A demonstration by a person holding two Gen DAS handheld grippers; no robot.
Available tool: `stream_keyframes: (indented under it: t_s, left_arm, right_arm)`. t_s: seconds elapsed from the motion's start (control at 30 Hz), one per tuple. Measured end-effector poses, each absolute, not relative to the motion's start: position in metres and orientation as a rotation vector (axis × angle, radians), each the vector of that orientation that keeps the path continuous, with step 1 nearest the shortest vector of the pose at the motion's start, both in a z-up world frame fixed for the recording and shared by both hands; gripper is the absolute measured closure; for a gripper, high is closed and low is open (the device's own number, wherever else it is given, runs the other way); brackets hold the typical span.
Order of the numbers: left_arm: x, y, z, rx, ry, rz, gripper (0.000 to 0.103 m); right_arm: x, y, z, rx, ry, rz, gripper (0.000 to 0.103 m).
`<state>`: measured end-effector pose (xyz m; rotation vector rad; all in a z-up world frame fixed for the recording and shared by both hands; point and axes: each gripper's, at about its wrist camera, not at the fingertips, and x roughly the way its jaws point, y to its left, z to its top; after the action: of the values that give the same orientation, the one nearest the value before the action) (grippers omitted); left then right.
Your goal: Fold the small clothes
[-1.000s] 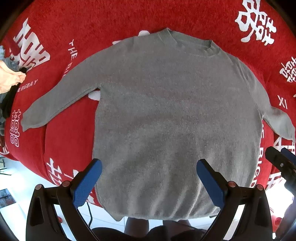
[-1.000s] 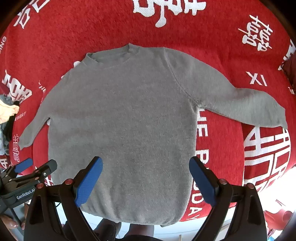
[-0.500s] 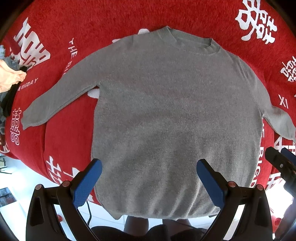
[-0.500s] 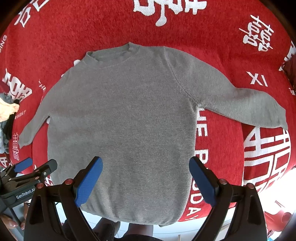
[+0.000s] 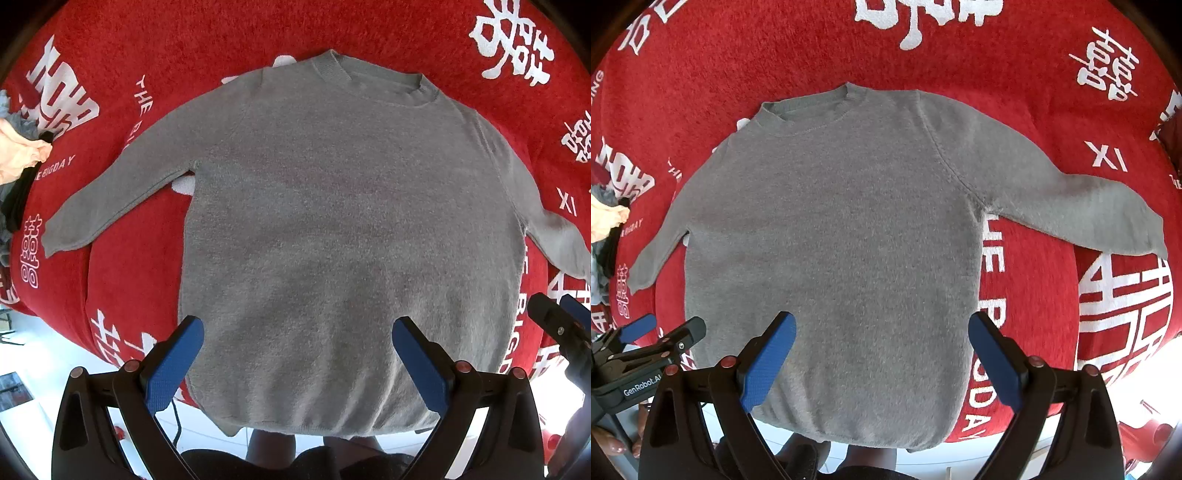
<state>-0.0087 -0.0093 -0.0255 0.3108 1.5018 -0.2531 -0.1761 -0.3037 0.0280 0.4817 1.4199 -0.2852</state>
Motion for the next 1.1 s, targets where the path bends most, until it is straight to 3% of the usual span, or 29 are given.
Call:
stream_keyframes:
  t_s: [1.1]
  left_arm:
    - [-0.007,-0.022,-0.035,0.338,1.513,-0.250,0.001]
  right_arm:
    - [-0.169,-0.307,0.018,0.505,1.424,-0.272,0.007]
